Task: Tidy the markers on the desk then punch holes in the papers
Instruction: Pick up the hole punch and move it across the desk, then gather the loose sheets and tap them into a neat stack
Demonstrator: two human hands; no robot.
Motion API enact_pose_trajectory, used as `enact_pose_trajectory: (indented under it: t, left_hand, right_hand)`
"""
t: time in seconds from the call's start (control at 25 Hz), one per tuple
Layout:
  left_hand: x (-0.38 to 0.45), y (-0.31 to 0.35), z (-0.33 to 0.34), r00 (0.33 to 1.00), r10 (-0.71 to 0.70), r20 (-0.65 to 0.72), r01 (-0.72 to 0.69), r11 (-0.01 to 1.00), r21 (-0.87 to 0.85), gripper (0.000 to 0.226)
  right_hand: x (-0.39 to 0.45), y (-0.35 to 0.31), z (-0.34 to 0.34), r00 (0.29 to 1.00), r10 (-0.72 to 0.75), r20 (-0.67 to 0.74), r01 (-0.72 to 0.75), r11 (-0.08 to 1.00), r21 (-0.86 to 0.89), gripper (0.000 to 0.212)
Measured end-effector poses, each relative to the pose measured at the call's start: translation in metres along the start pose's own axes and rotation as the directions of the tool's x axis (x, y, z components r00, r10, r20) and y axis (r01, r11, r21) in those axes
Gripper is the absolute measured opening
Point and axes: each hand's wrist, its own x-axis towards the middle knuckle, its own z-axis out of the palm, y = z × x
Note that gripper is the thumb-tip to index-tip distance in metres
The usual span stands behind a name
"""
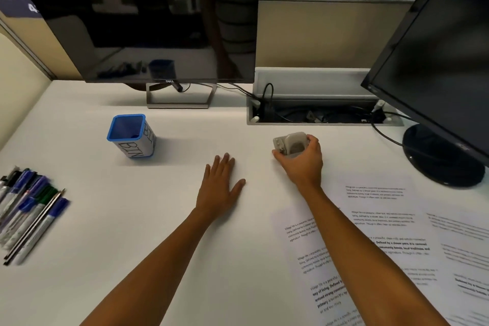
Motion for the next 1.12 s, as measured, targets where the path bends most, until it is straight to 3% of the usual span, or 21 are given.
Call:
enact_pose_trajectory:
  t: [0.16,0.44,0.76,1.12]
  left_hand:
    - [-0.005,-0.006,0.004,0.996,0.075,-0.041,-0.067,0.983,0.169,0.071]
    - [-0.006,-0.006,0.004,0.997,0.065,-0.051,-0.055,0.984,0.171,0.069]
    - [-0.006,-0.007,0.006,0.996,0.063,-0.056,-0.053,0.984,0.173,0.069]
    - [-0.007,-0.004,0.005,0.998,0.054,-0.02,-0.049,0.977,0.209,0.07]
  right_hand:
    - [0.025,0.002,0.009,0.996,0.067,-0.064,-0.07,0.997,-0.043,0.097]
    - [0.044,0.006,0.025,0.989,0.102,-0.106,-0.116,0.985,-0.129,0.097]
    - [0.054,0.011,0.034,0.988,0.111,-0.107,-0.123,0.986,-0.111,0.098]
    - [0.044,0.016,0.016,0.986,0.161,-0.053,-0.165,0.981,-0.104,0.113]
